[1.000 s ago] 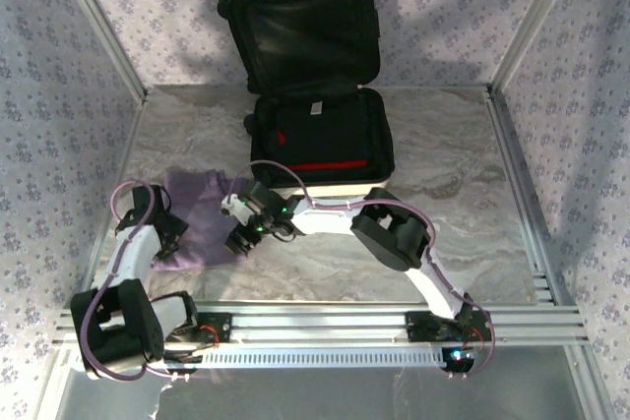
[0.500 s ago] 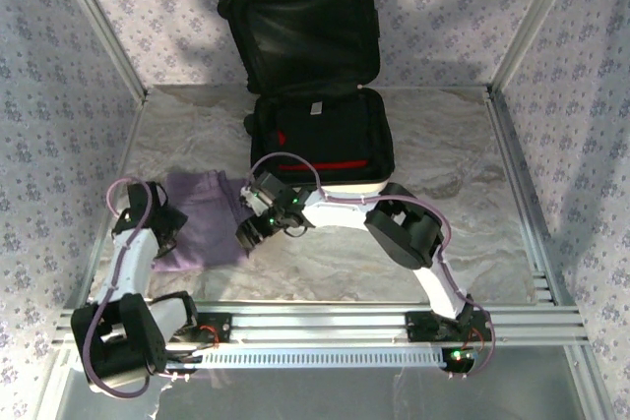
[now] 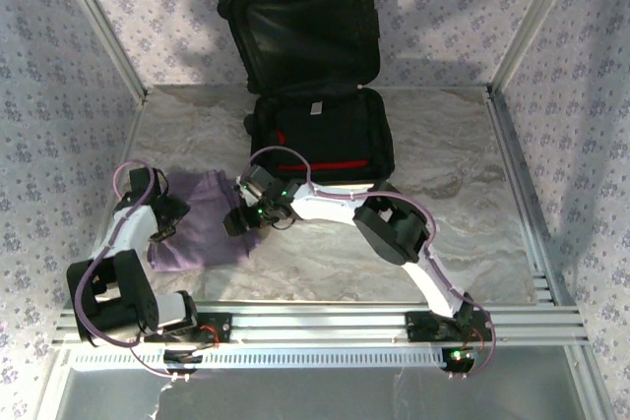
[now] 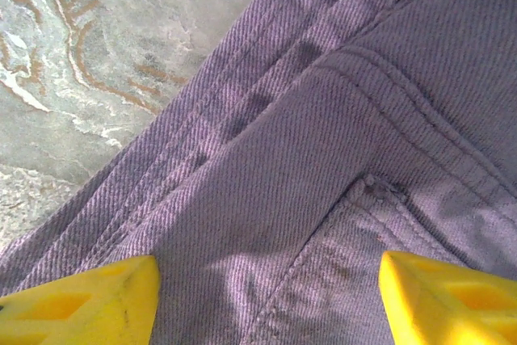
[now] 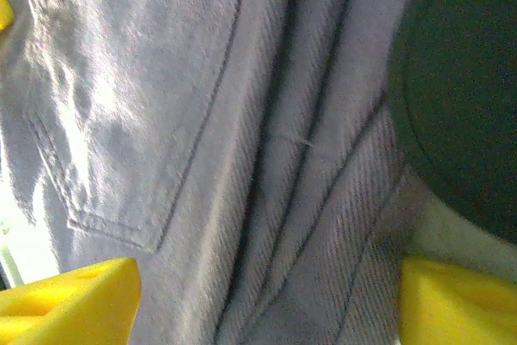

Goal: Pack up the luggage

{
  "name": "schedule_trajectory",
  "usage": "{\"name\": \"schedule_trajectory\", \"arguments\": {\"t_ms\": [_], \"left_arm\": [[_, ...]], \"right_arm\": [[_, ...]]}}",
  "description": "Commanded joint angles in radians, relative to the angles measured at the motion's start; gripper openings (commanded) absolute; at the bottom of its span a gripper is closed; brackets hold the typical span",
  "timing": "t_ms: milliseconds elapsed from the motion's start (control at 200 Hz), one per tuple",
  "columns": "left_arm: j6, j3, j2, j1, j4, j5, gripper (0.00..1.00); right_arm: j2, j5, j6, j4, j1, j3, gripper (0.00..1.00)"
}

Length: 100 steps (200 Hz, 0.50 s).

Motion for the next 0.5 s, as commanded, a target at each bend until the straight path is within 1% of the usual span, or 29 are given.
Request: {"name": "schedule_trajectory", "arguments": {"t_ms": [0,180,250,365,495], "left_arm": [[0.017,-0.021,0.015,0.007,0.026,-0.016,0.72],[0.010,-0.076,0.038,0.007,0.070,0.011,0.72],[0.001,-0.102,0.033,0.007,0.089,0.043,0.72],[-0.022,-0.134,-0.020,0.006,0.099,0.088,0.71],[-0.031,-0.156,-0.082,0.006,0.092,0.072,0.72]], "right_arm": [[0.058,-0.034,0.022,-0.068,-0.003,0.083,0.81],[0.110,-0.084,0.033,-0.084,0.005,0.153,0.81],[0.127,-0.096,0.032,-0.099,0.011,0.181,0.81],[0.157,-0.105,0.031,-0.132,0.022,0.234,0.81],[0.186,-0.123,0.046,-0.143,0.028,0.283,0.81]]}}
